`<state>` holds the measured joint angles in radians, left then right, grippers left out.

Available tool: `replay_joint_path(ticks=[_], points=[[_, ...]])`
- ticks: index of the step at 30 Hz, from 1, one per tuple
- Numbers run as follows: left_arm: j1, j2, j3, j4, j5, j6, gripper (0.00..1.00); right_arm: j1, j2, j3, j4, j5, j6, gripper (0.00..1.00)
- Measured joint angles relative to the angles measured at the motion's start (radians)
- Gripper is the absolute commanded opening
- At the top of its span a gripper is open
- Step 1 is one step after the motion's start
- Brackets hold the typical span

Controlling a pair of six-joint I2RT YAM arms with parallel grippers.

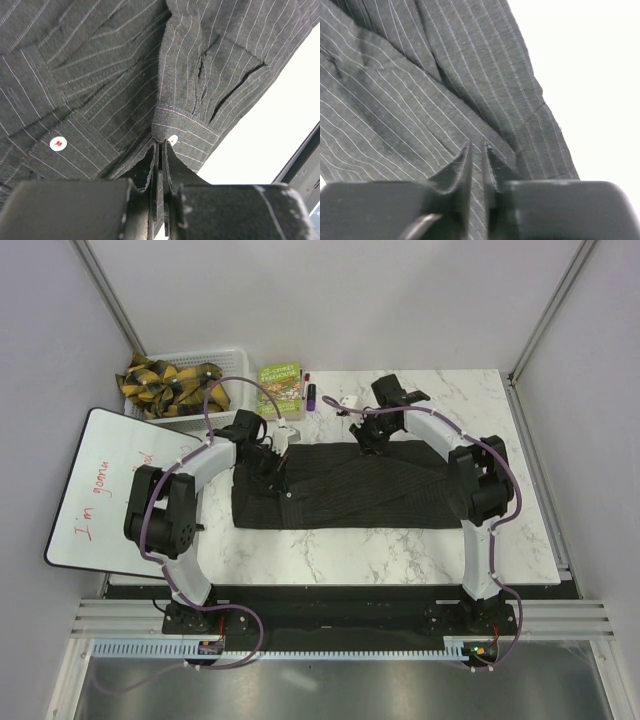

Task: Fold and stack the long sleeve shirts
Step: Fold the shirt

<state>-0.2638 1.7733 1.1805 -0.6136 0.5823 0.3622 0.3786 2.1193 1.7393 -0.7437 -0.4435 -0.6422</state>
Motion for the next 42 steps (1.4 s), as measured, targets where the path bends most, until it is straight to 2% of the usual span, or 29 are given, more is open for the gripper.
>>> replay_joint_path(ticks=[2, 7, 19, 30, 33, 34, 39, 42], points=[[-0.005, 0.0, 0.011, -0.003, -0.002, 0.004, 0.06, -0.008, 0.0, 0.021, -0.014, -0.005, -0.002, 0.46], [-0.018, 0.003, 0.029, -0.014, -0.008, 0.01, 0.05, -0.006, 0.003, 0.087, -0.036, -0.024, -0.006, 0.53], [-0.028, 0.026, 0.077, -0.019, -0.033, 0.026, 0.05, 0.012, 0.05, 0.102, -0.058, -0.031, -0.048, 0.54], [-0.028, 0.026, 0.077, -0.02, -0.035, 0.029, 0.04, 0.064, 0.097, 0.103, -0.066, -0.031, -0.066, 0.59], [-0.029, 0.027, 0.077, -0.02, -0.039, 0.03, 0.04, 0.068, 0.108, 0.103, -0.066, -0.029, -0.07, 0.54], [-0.029, 0.027, 0.077, -0.02, -0.04, 0.03, 0.04, 0.068, 0.111, 0.103, -0.066, -0.029, -0.072, 0.46], [-0.029, 0.027, 0.077, -0.021, -0.05, 0.03, 0.04, 0.069, 0.115, 0.104, -0.079, -0.027, -0.093, 0.27], [-0.029, 0.027, 0.077, -0.021, -0.054, 0.031, 0.04, 0.069, 0.115, 0.104, -0.09, -0.025, -0.109, 0.13]])
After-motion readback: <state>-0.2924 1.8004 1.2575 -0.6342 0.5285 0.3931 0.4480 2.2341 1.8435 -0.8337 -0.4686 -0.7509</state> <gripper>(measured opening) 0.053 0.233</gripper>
